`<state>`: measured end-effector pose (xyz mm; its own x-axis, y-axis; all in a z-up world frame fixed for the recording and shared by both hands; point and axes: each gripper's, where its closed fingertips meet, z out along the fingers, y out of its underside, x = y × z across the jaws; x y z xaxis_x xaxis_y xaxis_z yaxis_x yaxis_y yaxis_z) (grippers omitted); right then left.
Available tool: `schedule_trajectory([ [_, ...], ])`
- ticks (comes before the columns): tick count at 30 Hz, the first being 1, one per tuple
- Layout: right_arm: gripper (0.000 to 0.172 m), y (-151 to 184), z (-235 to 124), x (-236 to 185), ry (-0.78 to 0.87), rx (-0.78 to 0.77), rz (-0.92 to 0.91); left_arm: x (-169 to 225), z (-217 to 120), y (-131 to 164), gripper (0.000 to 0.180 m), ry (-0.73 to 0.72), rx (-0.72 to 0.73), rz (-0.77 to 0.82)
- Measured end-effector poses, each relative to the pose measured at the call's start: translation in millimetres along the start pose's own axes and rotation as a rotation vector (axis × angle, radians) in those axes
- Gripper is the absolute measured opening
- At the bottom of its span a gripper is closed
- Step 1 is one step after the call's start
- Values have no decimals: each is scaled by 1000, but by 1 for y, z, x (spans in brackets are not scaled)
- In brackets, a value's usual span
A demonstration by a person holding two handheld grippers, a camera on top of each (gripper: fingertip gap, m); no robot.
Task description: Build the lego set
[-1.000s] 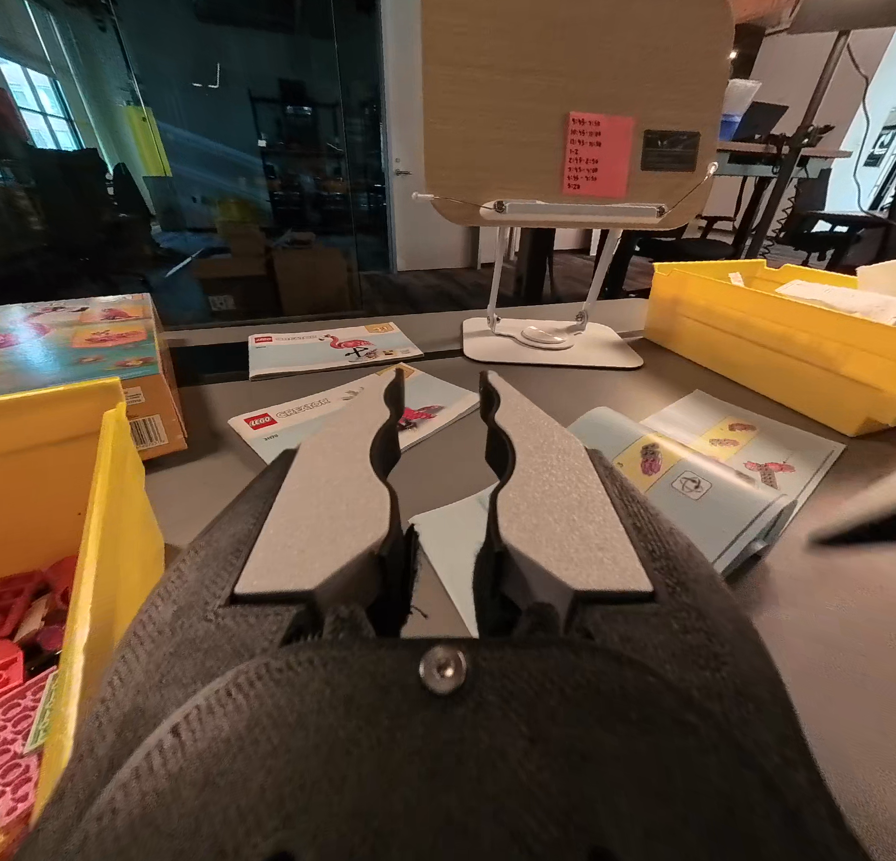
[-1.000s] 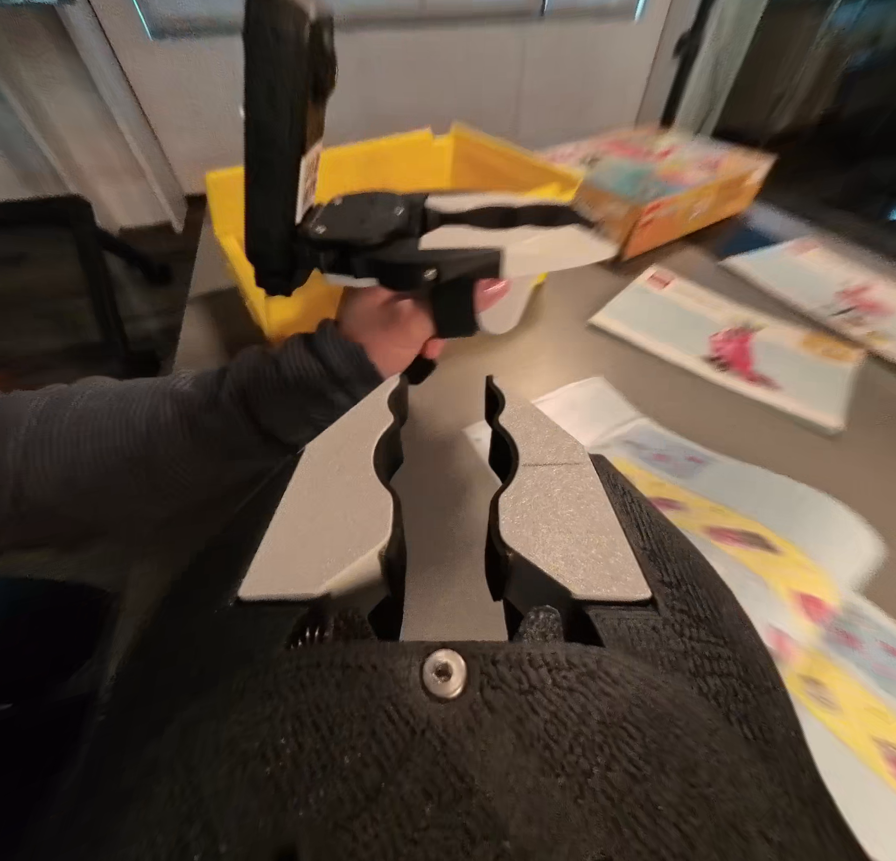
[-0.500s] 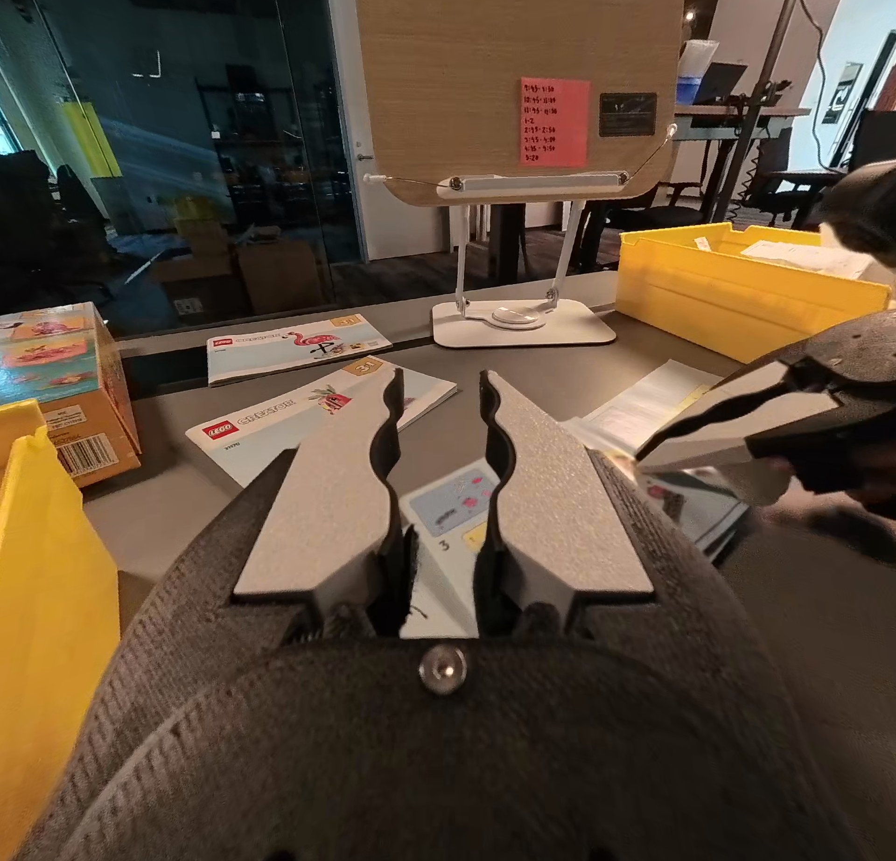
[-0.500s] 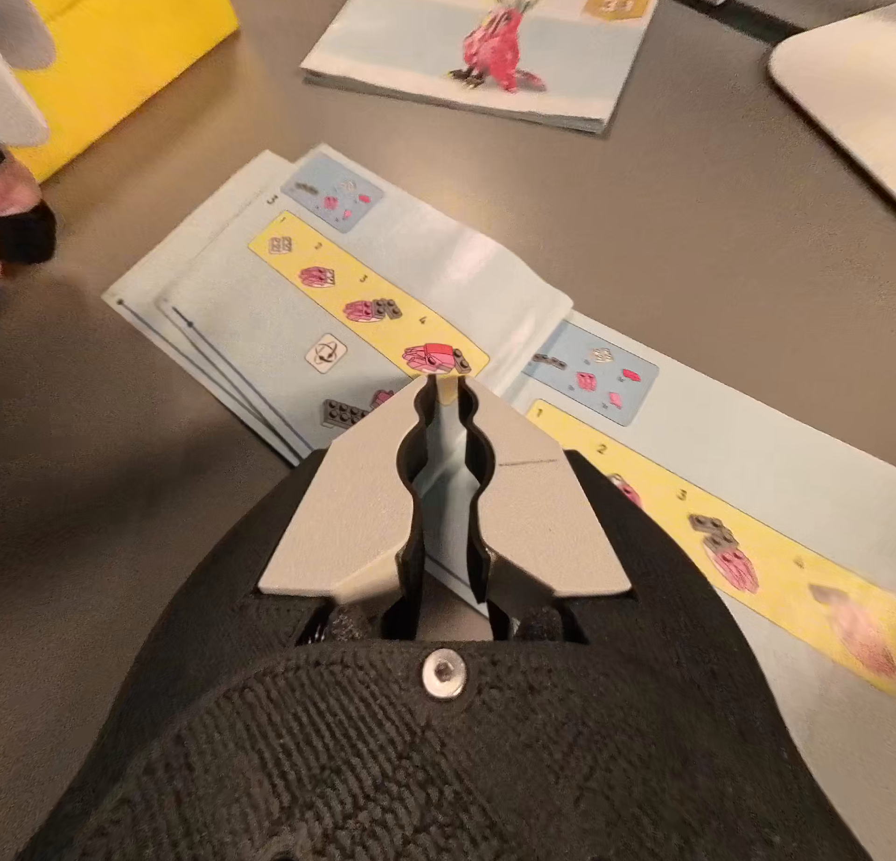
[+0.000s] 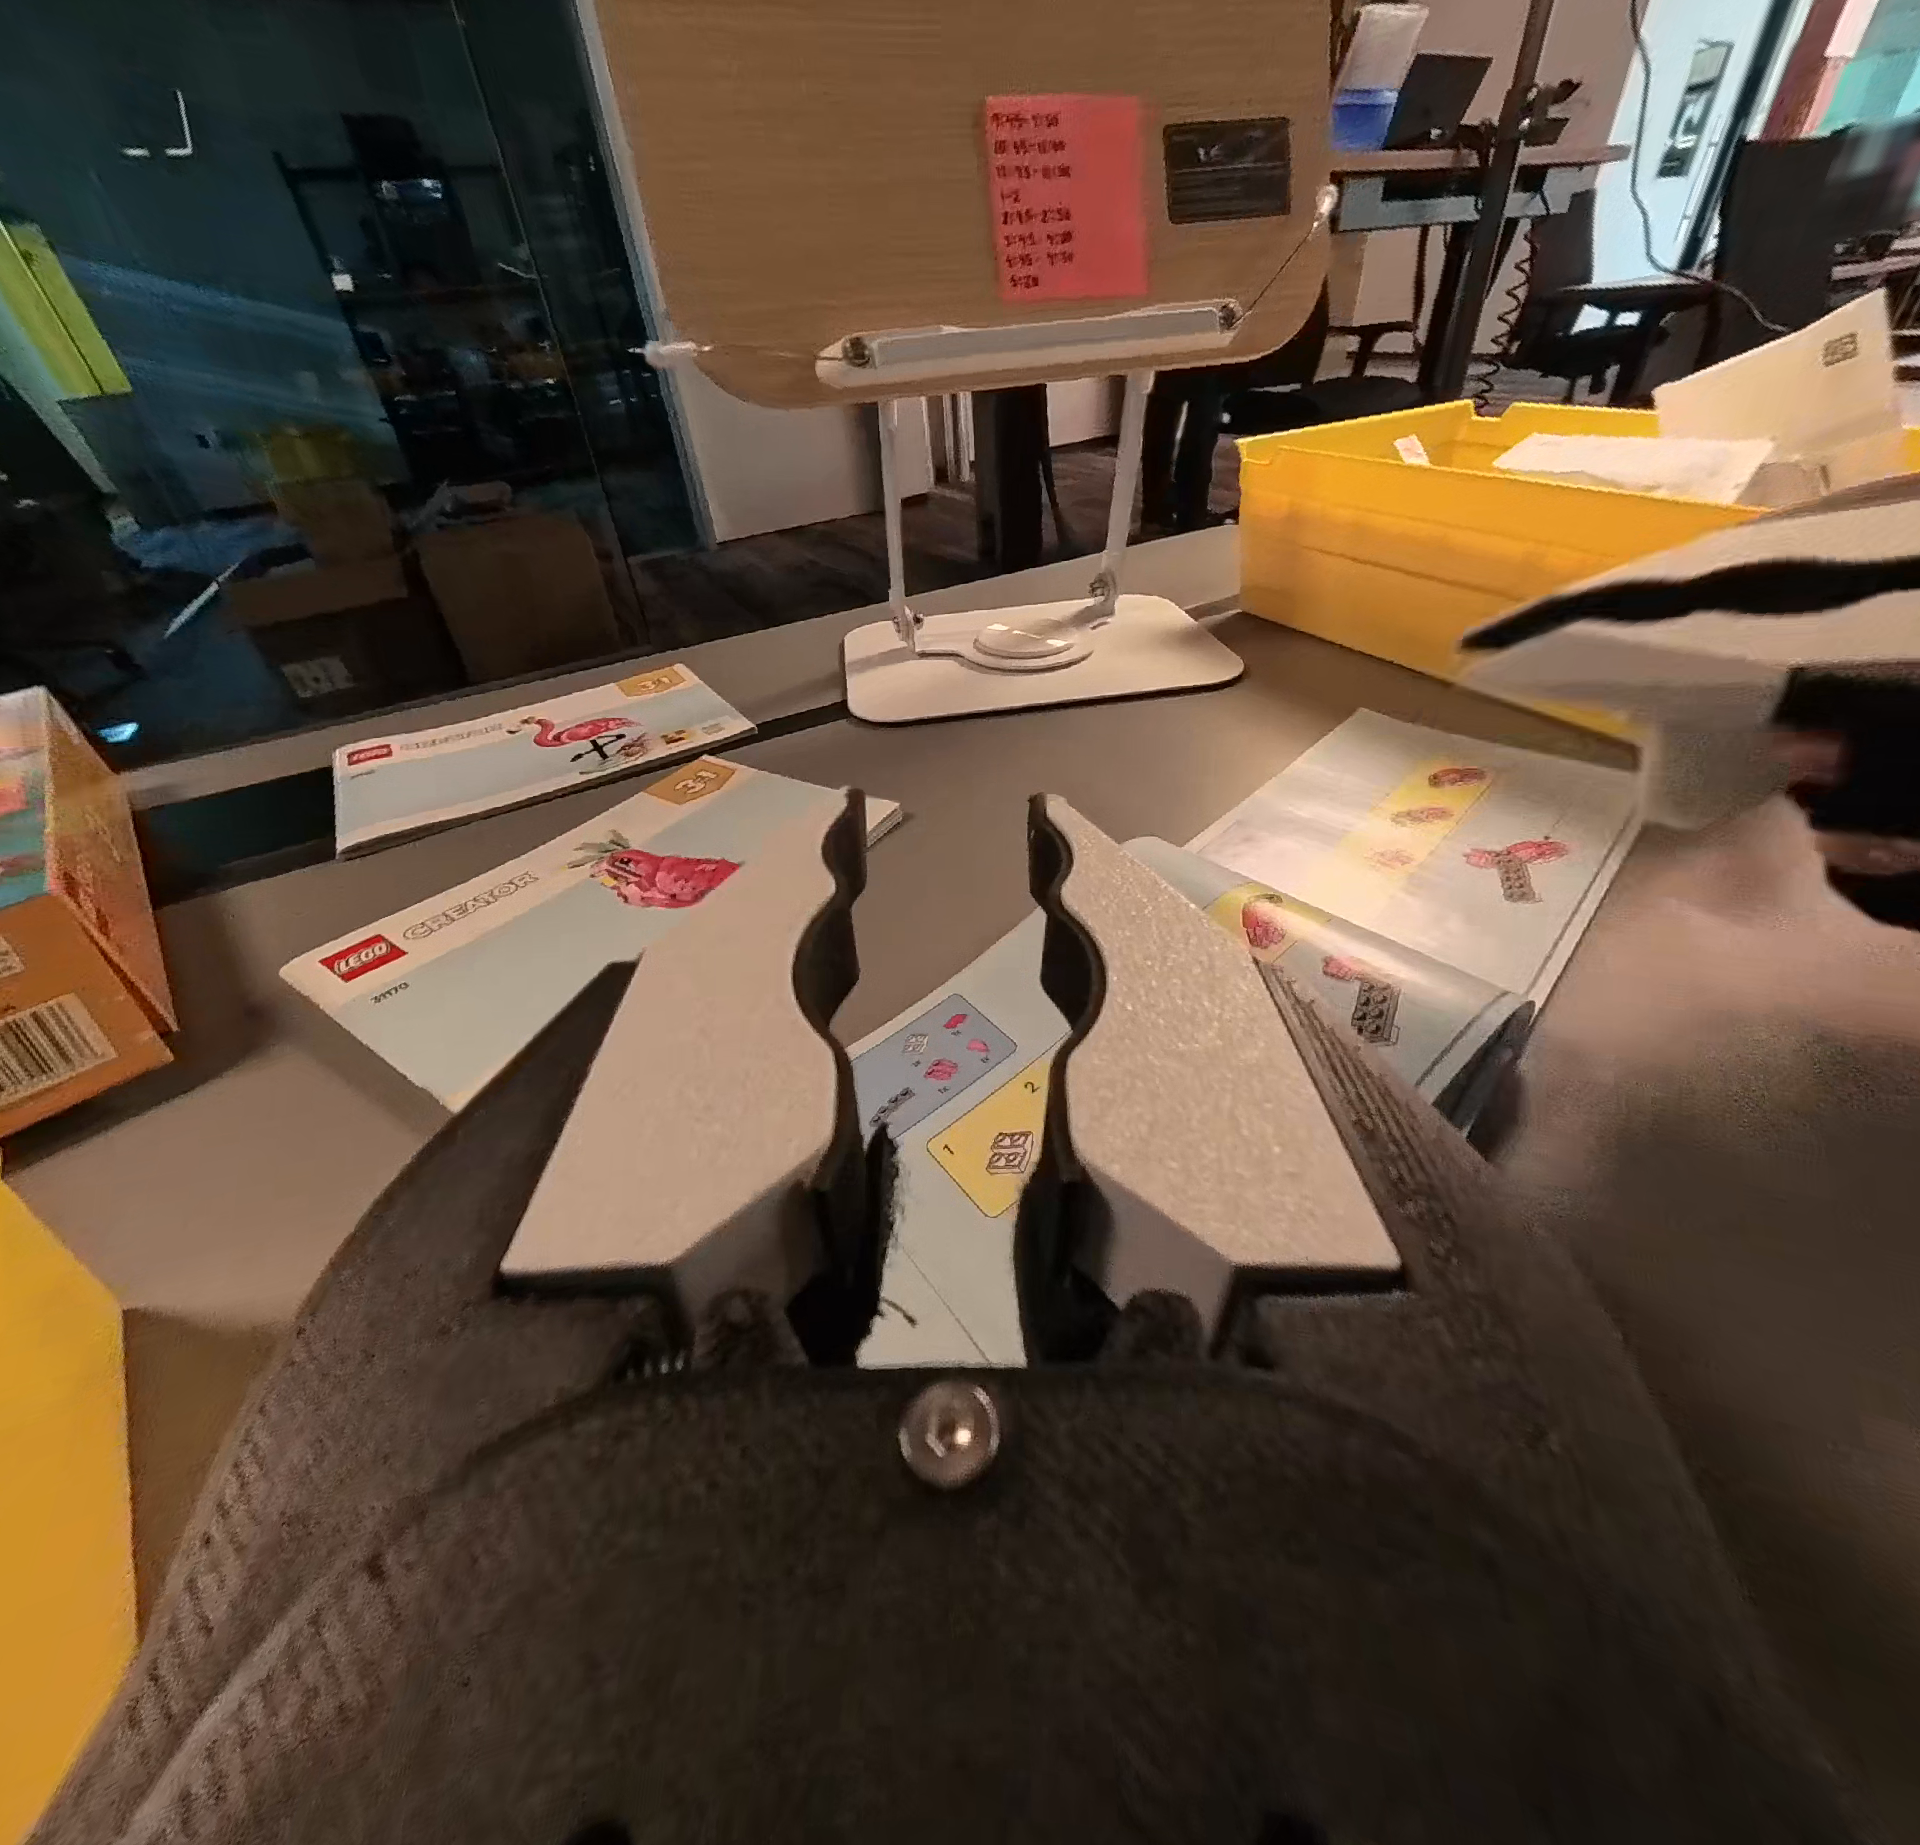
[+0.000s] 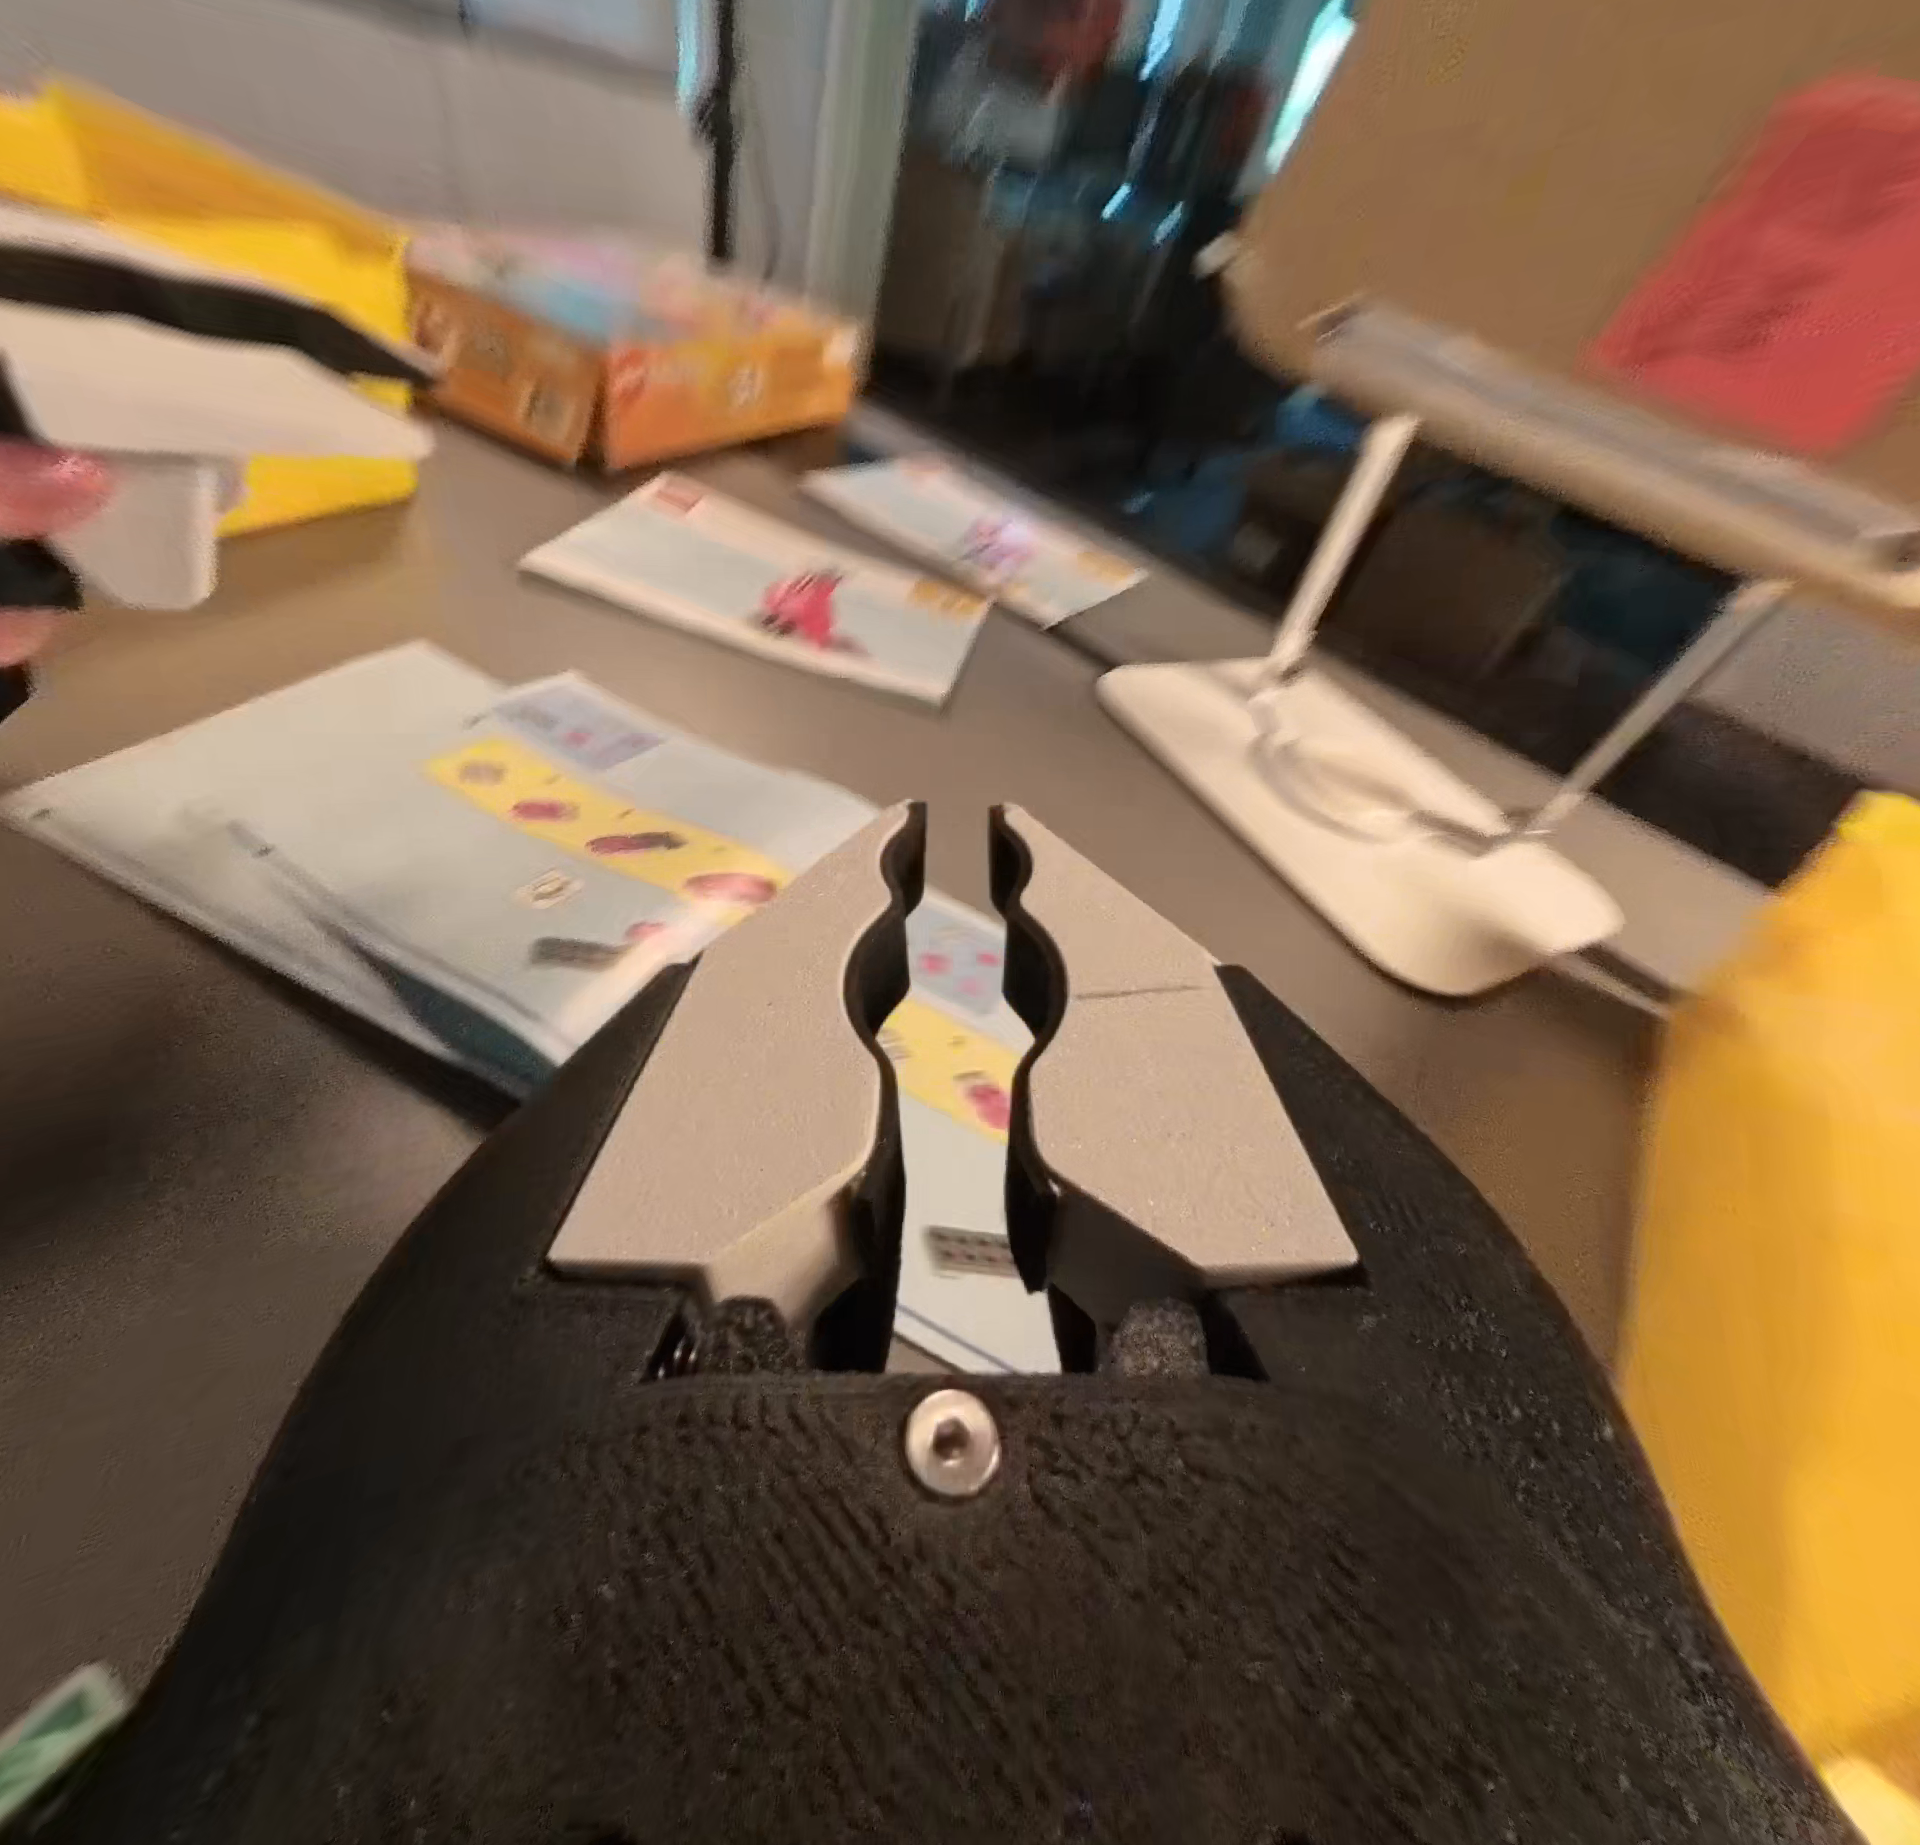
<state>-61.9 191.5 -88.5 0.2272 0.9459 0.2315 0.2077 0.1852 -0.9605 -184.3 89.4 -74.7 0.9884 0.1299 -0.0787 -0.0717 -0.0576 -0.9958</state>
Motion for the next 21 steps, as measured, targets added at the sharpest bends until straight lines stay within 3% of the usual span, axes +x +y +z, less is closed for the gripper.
schedule_trajectory([
  [4,3,-4,-42,37,163,226,-70,0,-5,-11,30,-10,66,-4],
  [9,0,-14,-57,44,178,366,-204,-8,-15,-25,30,-56,159,3],
  [17,0,-10,-42,26,86,330,-233,-18,-22,-28,30,-115,194,35],
  [21,0,10,-12,0,-73,135,-210,-17,-11,-5,21,-83,20,46],
])
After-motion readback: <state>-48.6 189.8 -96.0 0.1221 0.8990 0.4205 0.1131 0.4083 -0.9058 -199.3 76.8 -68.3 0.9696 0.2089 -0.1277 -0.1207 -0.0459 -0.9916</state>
